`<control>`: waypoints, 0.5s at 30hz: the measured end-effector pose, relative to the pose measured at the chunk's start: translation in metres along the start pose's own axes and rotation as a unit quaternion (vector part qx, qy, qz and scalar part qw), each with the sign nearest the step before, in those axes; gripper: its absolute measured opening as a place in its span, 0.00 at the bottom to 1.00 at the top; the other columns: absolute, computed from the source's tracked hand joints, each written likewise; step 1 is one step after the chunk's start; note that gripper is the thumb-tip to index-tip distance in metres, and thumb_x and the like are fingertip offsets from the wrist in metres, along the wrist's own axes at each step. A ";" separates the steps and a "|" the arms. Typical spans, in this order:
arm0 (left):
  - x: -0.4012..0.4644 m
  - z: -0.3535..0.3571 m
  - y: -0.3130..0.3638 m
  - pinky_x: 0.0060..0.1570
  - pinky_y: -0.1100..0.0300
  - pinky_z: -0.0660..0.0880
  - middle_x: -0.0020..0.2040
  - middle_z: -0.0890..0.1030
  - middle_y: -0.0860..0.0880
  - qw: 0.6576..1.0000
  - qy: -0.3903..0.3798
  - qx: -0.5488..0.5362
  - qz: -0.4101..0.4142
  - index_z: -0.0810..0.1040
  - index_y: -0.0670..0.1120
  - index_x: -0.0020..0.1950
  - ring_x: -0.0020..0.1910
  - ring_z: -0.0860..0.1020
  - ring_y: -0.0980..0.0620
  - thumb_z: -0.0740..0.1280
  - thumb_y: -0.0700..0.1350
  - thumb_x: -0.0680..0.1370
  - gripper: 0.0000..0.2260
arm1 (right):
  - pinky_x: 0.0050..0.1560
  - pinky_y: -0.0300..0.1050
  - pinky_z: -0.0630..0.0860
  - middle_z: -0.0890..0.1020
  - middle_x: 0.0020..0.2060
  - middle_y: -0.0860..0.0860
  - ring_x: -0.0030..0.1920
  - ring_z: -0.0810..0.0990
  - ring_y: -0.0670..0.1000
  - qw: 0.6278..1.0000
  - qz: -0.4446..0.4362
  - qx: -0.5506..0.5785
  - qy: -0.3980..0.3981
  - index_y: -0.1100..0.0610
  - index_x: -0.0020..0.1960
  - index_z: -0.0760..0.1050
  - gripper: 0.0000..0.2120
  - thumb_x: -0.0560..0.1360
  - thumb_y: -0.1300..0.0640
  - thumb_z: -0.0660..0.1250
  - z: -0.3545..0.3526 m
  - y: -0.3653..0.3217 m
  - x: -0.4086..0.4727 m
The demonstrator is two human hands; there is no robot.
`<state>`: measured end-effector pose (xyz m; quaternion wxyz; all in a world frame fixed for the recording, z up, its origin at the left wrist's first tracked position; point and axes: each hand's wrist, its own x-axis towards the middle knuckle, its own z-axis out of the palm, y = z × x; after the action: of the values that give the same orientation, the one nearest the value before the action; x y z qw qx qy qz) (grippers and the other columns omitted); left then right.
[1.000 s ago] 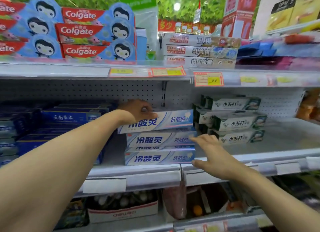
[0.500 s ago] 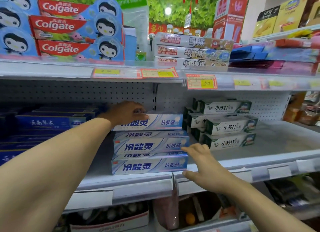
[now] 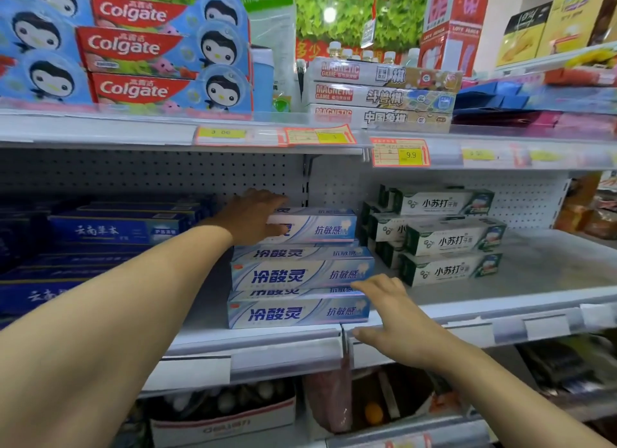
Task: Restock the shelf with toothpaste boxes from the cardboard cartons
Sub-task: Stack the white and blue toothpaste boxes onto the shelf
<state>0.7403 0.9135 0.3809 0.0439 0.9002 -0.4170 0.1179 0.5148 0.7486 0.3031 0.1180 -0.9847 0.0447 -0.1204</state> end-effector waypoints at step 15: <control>-0.119 -0.020 0.049 0.60 0.51 0.66 0.69 0.68 0.47 0.997 0.063 0.005 0.032 0.60 0.52 0.73 0.66 0.66 0.45 0.66 0.53 0.76 0.28 | 0.71 0.45 0.57 0.59 0.72 0.52 0.72 0.54 0.53 0.997 0.030 0.003 -0.070 0.53 0.76 0.53 0.41 0.70 0.51 0.72 0.001 -0.050 -0.048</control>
<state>0.6251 0.9728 0.3700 0.0620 0.8771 -0.4419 0.1776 0.4719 0.8027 0.3035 0.1272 -0.9886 0.0651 -0.0479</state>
